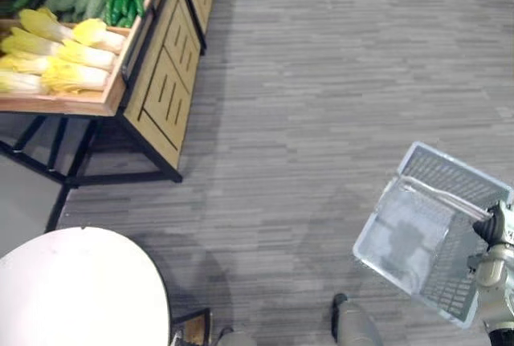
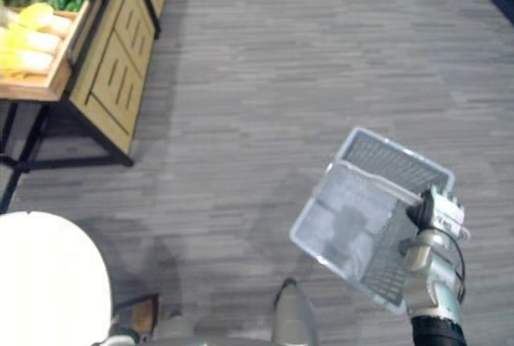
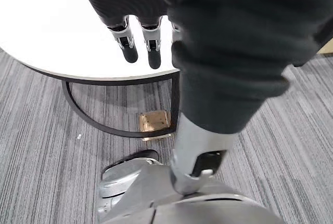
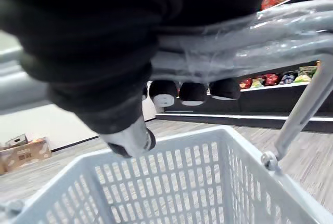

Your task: Pick vegetable in the basket

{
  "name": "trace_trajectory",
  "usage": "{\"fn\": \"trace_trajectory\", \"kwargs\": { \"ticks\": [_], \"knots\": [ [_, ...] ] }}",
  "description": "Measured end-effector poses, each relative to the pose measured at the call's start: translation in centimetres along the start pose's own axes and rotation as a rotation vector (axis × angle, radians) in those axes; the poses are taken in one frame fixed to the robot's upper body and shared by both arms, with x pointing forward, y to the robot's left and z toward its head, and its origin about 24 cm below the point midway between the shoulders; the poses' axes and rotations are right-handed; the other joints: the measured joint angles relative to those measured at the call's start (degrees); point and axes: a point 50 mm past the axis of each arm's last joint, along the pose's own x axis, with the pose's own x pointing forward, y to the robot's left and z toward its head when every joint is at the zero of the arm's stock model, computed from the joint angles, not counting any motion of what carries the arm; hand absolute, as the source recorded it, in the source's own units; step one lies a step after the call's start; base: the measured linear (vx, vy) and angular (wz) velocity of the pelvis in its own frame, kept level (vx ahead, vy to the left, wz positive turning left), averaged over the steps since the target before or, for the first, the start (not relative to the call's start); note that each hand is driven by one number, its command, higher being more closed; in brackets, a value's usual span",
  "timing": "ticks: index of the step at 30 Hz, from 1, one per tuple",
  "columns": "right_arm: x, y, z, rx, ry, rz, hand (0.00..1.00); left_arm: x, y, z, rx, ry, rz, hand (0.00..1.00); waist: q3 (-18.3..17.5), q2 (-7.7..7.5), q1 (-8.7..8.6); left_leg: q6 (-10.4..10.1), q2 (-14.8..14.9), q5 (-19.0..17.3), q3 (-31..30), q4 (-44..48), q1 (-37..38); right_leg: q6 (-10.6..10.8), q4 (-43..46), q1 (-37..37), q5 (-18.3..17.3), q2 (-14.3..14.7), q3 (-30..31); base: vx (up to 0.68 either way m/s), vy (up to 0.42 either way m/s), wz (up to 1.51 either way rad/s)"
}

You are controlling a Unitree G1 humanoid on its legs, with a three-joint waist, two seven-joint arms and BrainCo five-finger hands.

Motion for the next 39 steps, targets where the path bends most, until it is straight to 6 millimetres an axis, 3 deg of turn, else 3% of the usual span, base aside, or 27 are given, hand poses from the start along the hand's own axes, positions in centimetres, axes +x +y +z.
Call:
{"fn": "trace_trajectory", "kwargs": {
  "ticks": [1, 3, 6, 8, 10, 14, 16, 20, 22, 23, 24, 25, 26, 27, 28, 30, 32, 33, 35, 36, 37, 38, 39],
  "knots": [
    [-0.2, -0.1, -0.1, -0.005, -0.006, -0.001, 1.00, 0.0, -0.1, 0.2, -0.003, -0.006, -0.001, 0.00, -0.08, 0.14, 0.10, -0.53, -0.09, 2.82, 1.65, -0.31, -0.44, -0.06, -1.26, 0.78, 0.03, -0.43, -0.97, -0.10, -0.211, 0.57],
    [-0.3, -0.2, -0.3, -0.013, -0.012, -0.002, 1.00, -0.1, -0.2, 0.1, -0.002, -0.003, -0.005, 0.00, -0.10, 0.17, 0.14, -0.79, -0.47, 4.68, 2.61, -1.11, -0.79, -0.26, -2.12, 1.37, 0.16, -0.79, -1.70, -0.09, -0.115, 0.36],
    [-0.2, 0.1, 0.3, -0.015, -0.038, 0.013, 1.00, -0.9, -1.5, -1.3, 0.001, 0.028, -0.045, 0.00, -1.09, 1.91, 0.60, -3.41, -4.57, 0.81, 2.12, -4.03, -0.15, -0.01, -6.74, 2.72, 2.93, -1.36, -1.34, -0.06, 0.041, 0.04],
    [-0.6, 0.8, 0.9, -0.013, -0.064, 0.044, 1.00, -1.0, -1.6, -1.7, 0.005, 0.038, -0.056, 0.00, -1.43, 2.46, 0.35, -2.28, -5.64, -1.10, 2.74, -7.89, 0.96, 0.44, -9.50, 2.93, 5.10, -0.38, -1.95, -0.05, 0.120, 0.03],
    [-0.8, 1.2, 1.1, -0.015, -0.078, 0.062, 1.00, -0.9, -1.6, -1.5, 0.004, 0.034, -0.063, 0.00, -1.82, 3.08, 0.63, -2.67, -5.79, -2.54, 2.29, -10.49, 1.15, 1.14, -11.43, 3.05, 7.20, -0.21, -2.71, -0.04, 0.138, 0.15],
    [-1.3, 2.3, 1.2, -0.028, -0.083, 0.123, 1.00, -0.7, -1.1, -1.5, 0.021, 0.028, -0.063, 0.00, -1.89, 0.83, 2.04, -1.98, -9.41, -3.27, 1.88, -11.32, 0.99, 3.20, -18.31, 6.41, 11.60, -3.38, -3.89, -0.07, 0.195, 0.19],
    [-1.4, 2.5, 1.5, -0.023, -0.098, 0.129, 1.00, -0.6, -1.0, -1.4, 0.024, 0.025, -0.065, 0.00, -1.91, 0.59, 2.28, -1.13, -10.80, -3.89, 1.28, -10.05, 0.04, 3.87, -19.95, 7.03, 12.64, -4.61, -4.15, -0.05, 0.117, 0.15],
    [-1.3, 3.1, 1.8, -0.005, -0.087, 0.145, 1.00, -0.7, -1.2, -1.8, 0.052, 0.035, -0.079, 0.00, -1.46, -0.12, 2.89, 0.58, -11.97, -10.31, 0.59, -0.13, -4.78, 5.26, -16.35, 5.55, 10.52, -6.85, -3.90, -0.01, 0.125, 0.06],
    [-1.9, 3.7, 1.6, -0.004, -0.062, 0.167, 1.00, -0.6, -0.9, -2.1, 0.064, 0.048, -0.072, 0.00, -1.01, -1.33, 3.09, 1.40, -13.10, -13.21, 0.20, 2.96, -4.86, 5.07, -11.96, 5.58, 9.11, -8.76, -3.78, 0.04, 0.174, 0.11],
    [-2.2, 3.9, 1.5, -0.016, -0.059, 0.179, 1.00, -0.5, -0.7, -2.2, 0.067, 0.051, -0.068, 0.00, -0.87, -1.58, 3.04, 1.88, -13.19, -13.96, -0.66, 3.31, -4.48, 3.00, -5.89, 3.46, 9.22, -9.46, -2.97, 0.03, 0.185, 0.12],
    [-2.4, 4.3, 1.6, -0.019, -0.059, 0.197, 1.00, -0.6, -0.6, -2.4, 0.069, 0.057, -0.067, 0.00, -0.88, -1.48, 3.17, 2.18, -13.06, -14.13, -0.89, 3.04, -4.14, -4.44, 4.46, -2.56, 12.23, -8.98, 0.69, 0.04, 0.184, 0.16],
    [-2.7, 4.6, 1.7, -0.015, -0.055, 0.211, 1.00, -0.4, -0.3, -2.5, 0.072, 0.057, -0.059, 0.00, -0.67, -1.81, 2.98, 2.84, -13.02, -13.72, -1.71, 1.63, -2.23, -7.85, 10.90, -5.86, 15.82, -8.48, 3.62, 0.11, 0.160, 0.14],
    [-3.0, 5.0, 1.8, -0.003, -0.049, 0.220, 1.00, -0.3, 0.1, -2.6, 0.077, 0.062, -0.045, 0.00, 0.10, -2.17, 2.82, 3.46, -12.89, -13.51, -2.27, 0.58, -0.12, -6.67, 15.17, -7.84, 15.81, -7.99, 5.63, 0.15, 0.051, 0.23],
    [-3.4, 5.4, 2.1, 0.016, -0.041, 0.231, 1.00, -0.1, 0.7, -2.9, 0.078, 0.071, -0.029, 0.00, 0.58, -3.05, 2.73, 4.29, -12.27, -13.80, -2.50, 0.36, 1.25, -4.47, 15.50, -8.36, 11.87, -6.50, 5.28, 0.19, -0.018, 0.26],
    [-3.4, 5.5, 2.2, 0.022, -0.044, 0.231, 1.00, 0.1, 1.3, -2.9, 0.083, 0.071, -0.013, 0.00, 0.61, -4.04, 2.75, 4.34, -11.99, -14.33, -2.91, 0.10, 2.15, -4.79, 11.36, -8.31, 10.59, -4.81, 4.34, 0.15, -0.049, 0.26],
    [-2.7, 5.0, 2.5, 0.031, -0.053, 0.201, 1.00, 0.2, 1.3, -2.4, 0.073, 0.061, -0.011, 0.00, 0.55, -4.49, 2.17, 4.30, -12.02, -14.52, -4.26, -0.89, 2.33, -4.07, 0.49, -8.24, 11.07, -2.68, 3.73, 0.22, -0.073, 0.38],
    [-2.3, 4.7, 2.5, 0.039, -0.043, 0.181, 1.00, 0.3, 1.1, -1.4, 0.063, 0.040, -0.014, 0.00, 0.59, -4.43, 1.91, 3.82, -12.47, -14.56, -5.52, -2.57, 3.23, -1.90, -10.38, -8.01, 12.52, -1.95, 5.12, 0.34, -0.143, 0.47],
    [-2.4, 4.7, 2.4, 0.036, -0.038, 0.183, 1.00, 0.3, 0.8, -0.8, 0.050, 0.021, -0.020, 0.00, 0.55, -4.65, 1.87, 2.61, -13.06, -14.64, -6.64, -3.61, 4.42, -1.01, -15.98, -7.45, 13.11, -2.16, 6.52, 0.39, -0.213, 0.51],
    [-2.6, 4.8, 2.0, 0.027, -0.025, 0.191, 1.00, 0.4, 0.9, -0.2, 0.032, 0.008, -0.014, 0.00, 0.25, -5.29, 1.69, 0.70, -13.50, -16.20, -8.79, -4.66, 6.54, -0.89, -18.06, -6.41, 13.48, -2.93, 6.99, 0.46, -0.339, 0.74],
    [-2.5, 4.6, 1.6, 0.013, -0.016, 0.185, 1.00, 0.4, 0.7, 0.3, 0.014, 0.000, -0.017, 0.00, 0.52, -3.32, 0.92, -0.49, -11.74, -17.41, -10.82, -4.91, 7.29, 1.13, -13.74, -6.93, 17.61, -1.93, 6.04, 0.41, -0.346, 0.70],
    [-2.3, 4.3, 1.5, 0.005, -0.013, 0.177, 1.00, 0.1, 0.1, 0.4, 0.006, -0.001, -0.032, 0.00, 0.09, -1.67, 0.79, -0.83, -10.31, -17.58, -11.79, -5.34, 7.39, 0.70, -11.02, -8.26, 16.03, -0.88, 4.86, 0.41, -0.307, 0.60],
    [-1.9, 4.1, 1.6, 0.005, -0.015, 0.167, 1.00, -0.3, -0.8, 0.3, -0.005, 0.002, -0.055, 0.00, -1.00, 1.37, 1.04, -1.52, -8.36, -16.13, -12.62, -5.46, 6.89, -1.30, -6.70, -10.18, 13.22, 0.73, 3.48, 0.41, -0.323, 0.22],
    [-1.7, 4.1, 1.9, 0.011, -0.023, 0.169, 1.00, -0.5, -1.4, 0.2, -0.009, 0.008, -0.070, 0.00, -0.99, 1.86, 1.65, -1.93, -7.59, -13.48, -13.71, -4.02, 6.22, -2.43, -2.88, -11.27, 10.95, 1.37, 2.89, 0.40, -0.334, 0.15]
  ]
}}
